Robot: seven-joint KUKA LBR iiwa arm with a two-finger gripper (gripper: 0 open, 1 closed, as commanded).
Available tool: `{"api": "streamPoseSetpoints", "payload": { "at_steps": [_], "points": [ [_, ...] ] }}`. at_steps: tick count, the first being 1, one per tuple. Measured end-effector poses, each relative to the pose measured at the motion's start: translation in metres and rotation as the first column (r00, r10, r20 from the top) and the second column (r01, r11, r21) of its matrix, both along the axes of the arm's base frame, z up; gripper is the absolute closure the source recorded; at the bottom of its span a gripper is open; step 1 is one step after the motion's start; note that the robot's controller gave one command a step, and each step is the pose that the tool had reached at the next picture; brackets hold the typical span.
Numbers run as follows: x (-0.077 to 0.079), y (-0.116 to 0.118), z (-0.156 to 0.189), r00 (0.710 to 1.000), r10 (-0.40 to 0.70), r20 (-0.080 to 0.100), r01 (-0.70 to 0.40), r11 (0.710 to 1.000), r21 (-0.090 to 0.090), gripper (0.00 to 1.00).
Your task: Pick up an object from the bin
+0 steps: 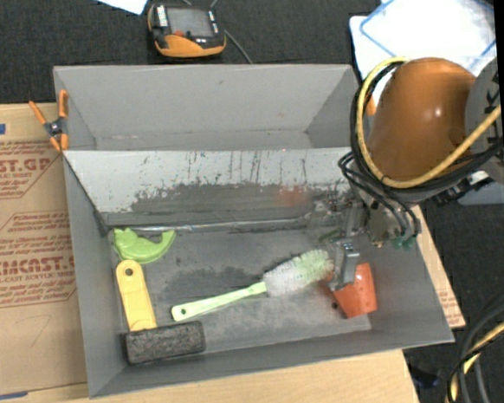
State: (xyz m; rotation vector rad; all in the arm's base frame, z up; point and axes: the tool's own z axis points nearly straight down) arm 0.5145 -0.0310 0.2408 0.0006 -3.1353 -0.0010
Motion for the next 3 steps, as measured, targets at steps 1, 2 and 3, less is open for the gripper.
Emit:
{"api": "streamPoseSetpoints", "payload": {
  "at_steps": [1,2,3],
  "points": [
    [0.001,0.000,0.005,1.000,0.001,0.009,-0.001,1.000,-0.001,0.00],
    [0.052,-0.006,-0.129,0.991,0.130,0.013,-0.130,0.992,-0.002,0.00],
    [0.049,-0.003,-0.085,0.977,0.214,0.020,-0.214,0.977,-0.004,0.00]
  ]
}}
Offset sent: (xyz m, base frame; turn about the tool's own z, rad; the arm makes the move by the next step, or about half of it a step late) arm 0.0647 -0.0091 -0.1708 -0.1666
